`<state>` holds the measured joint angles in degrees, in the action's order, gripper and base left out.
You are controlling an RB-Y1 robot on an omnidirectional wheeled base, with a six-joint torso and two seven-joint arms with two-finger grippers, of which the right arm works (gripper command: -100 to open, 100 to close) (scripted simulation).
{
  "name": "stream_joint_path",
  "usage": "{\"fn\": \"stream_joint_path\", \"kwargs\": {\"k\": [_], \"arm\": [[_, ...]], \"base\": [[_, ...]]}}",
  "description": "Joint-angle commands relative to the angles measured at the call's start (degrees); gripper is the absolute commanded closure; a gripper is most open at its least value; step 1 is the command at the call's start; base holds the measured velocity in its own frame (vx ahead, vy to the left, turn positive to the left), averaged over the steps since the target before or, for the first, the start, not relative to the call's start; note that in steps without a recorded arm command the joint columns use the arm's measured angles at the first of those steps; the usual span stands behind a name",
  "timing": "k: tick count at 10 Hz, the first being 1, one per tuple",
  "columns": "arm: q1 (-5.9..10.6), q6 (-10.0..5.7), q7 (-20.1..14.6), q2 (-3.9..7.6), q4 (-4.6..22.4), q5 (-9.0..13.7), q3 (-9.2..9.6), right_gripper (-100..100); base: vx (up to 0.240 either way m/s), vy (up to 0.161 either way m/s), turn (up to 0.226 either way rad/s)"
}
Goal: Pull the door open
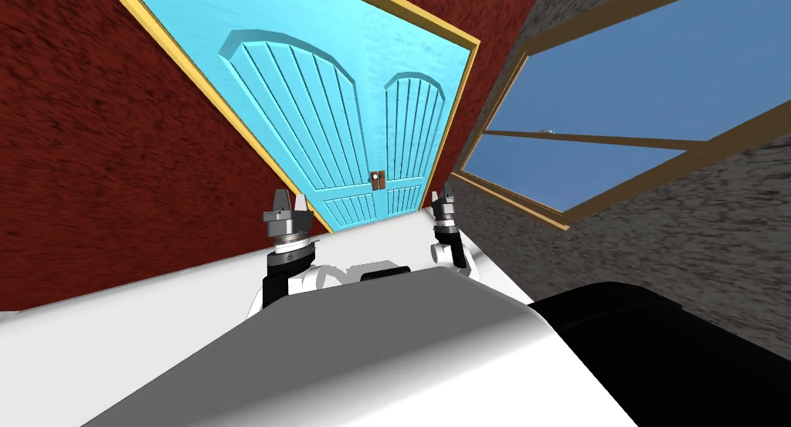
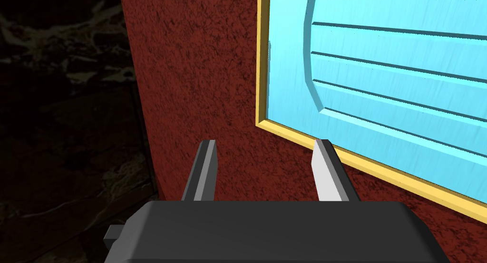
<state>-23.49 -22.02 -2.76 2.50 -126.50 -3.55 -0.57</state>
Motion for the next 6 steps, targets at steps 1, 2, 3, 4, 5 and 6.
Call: {"fn": "stream_joint_path", "kwargs": {"k": [1, 2, 3, 4, 5, 6], "arm": [[0.86, 0.36, -0.9, 0.6, 1.8, -0.3, -0.34, -100], [1.51, 0.52, -1.6, 1.0, 3.6, -0.8, -0.44, -100], [1.83, 0.6, -2.0, 1.2, 4.5, -1.0, -0.49, -100], [2.18, 0.68, -2.4, 1.37, 5.5, -1.3, -0.55, -100], [2.89, 0.86, -3.1, 1.72, 7.5, -1.8, -0.66, -100], [3.25, 0.95, -3.5, 1.9, 8.5, -2.0, -0.71, -100]], "base": [[0.114, 0.024, 0.047], [0.135, 0.024, 0.056], [0.138, 0.011, 0.042], [0.106, 0.002, 0.037], [0.125, 0.026, 0.06], [0.138, 0.024, 0.047]]}}
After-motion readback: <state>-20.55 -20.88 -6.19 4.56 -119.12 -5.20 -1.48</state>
